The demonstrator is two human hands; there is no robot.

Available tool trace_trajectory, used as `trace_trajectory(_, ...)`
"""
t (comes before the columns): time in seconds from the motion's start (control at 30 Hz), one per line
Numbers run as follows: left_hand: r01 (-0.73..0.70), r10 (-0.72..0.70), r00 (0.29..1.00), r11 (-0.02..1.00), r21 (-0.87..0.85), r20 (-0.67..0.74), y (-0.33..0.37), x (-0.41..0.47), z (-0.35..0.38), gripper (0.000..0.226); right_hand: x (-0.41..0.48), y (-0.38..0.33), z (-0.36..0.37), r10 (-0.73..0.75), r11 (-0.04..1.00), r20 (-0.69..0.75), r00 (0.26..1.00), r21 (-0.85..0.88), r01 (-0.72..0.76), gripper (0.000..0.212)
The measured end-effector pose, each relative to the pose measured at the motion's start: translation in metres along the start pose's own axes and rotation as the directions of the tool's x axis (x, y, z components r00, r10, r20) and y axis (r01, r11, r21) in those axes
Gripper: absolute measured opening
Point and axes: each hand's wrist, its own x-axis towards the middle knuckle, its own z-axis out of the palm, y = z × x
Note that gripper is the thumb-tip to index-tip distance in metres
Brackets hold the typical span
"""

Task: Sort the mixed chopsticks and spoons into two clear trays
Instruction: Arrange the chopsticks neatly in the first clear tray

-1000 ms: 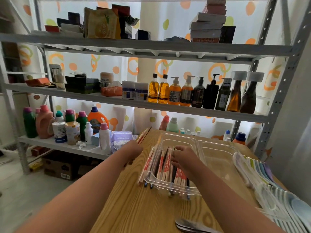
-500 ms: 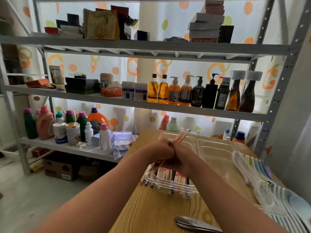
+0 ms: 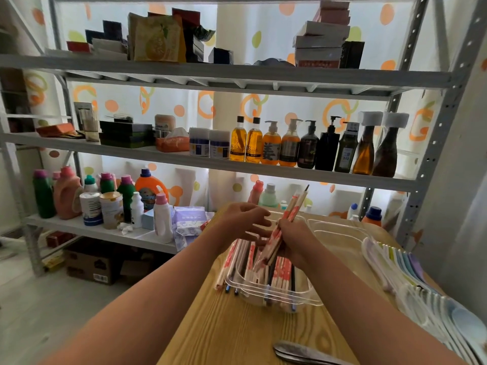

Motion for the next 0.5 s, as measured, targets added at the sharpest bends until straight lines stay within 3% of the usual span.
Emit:
trace_trajectory(0.1, -0.028, 0.023, 0.986, 0.999, -0.033, -0.163, -0.012, 0.002, -0.010, 0.015, 0.003, -0.001, 0.001, -0.009, 0.999, -0.027, 1.000, -0.038, 0.008, 0.030)
trace_trajectory(0.33, 0.095, -0.070, 0.907, 0.995, 0.041, -0.416, -0.049, 0.007, -0.036, 0.015, 0.013, 0.012, 0.002, 0.048, 0.988, -0.006, 0.999, -0.147, -0.048, 0.028)
trace_trajectory(0.5, 0.242, -0.108, 0.907, 0.924, 0.295, -0.407, -0.071, 0.006, -0.046, 0.009, 0.012, 0.020, 0.001, 0.022, 0.937, 0.001, 1.000, -0.348, -0.020, 0.017)
